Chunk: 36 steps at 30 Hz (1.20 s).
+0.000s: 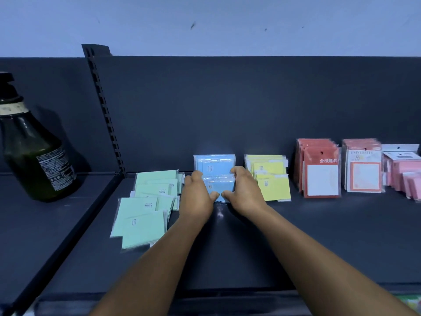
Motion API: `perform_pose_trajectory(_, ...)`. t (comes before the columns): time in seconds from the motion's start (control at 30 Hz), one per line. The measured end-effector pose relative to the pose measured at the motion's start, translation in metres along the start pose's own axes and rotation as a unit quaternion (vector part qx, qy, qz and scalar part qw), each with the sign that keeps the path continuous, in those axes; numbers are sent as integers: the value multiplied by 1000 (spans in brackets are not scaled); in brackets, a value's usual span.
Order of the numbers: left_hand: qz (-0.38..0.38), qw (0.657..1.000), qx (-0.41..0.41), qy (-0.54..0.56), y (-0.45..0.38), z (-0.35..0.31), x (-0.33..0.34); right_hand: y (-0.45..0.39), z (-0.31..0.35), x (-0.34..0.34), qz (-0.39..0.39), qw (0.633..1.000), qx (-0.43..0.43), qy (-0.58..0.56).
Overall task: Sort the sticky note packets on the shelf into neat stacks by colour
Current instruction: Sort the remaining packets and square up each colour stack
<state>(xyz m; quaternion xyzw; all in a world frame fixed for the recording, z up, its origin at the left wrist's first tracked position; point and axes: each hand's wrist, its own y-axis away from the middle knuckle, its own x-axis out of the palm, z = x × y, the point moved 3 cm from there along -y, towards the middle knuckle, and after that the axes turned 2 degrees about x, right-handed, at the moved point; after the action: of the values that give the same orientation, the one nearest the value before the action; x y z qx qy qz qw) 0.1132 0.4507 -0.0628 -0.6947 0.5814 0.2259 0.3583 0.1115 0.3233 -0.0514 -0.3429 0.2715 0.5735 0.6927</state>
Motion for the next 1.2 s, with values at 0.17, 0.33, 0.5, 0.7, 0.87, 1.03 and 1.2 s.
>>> perform_pose_trajectory(0.17,-6,1000,-25,4,-8,7,8,-10,-6,3,-13,1000,3,13)
perform_pose_trajectory(0.33,13,1000,-8,-23,-9,8,13,-5,-7,13,13,995,-59,79)
perform_pose_trajectory(0.5,23,997,18,-67,-10,7,14,-1,-4,12,-8,981,-121,153)
perform_pose_trajectory(0.7,47,984,75,-155,-4,-2,12,-2,-2,18,-7,964,-162,209)
perform_pose_trajectory(0.87,52,980,71,-177,-5,-3,11,-3,-1,22,4,965,-157,211)
perform_pose_trajectory(1.03,49,980,74,-177,-4,-12,2,-2,6,14,15,967,-158,201)
perform_pose_trajectory(1.2,38,981,62,-182,5,-13,-27,10,28,5,45,968,-177,171)
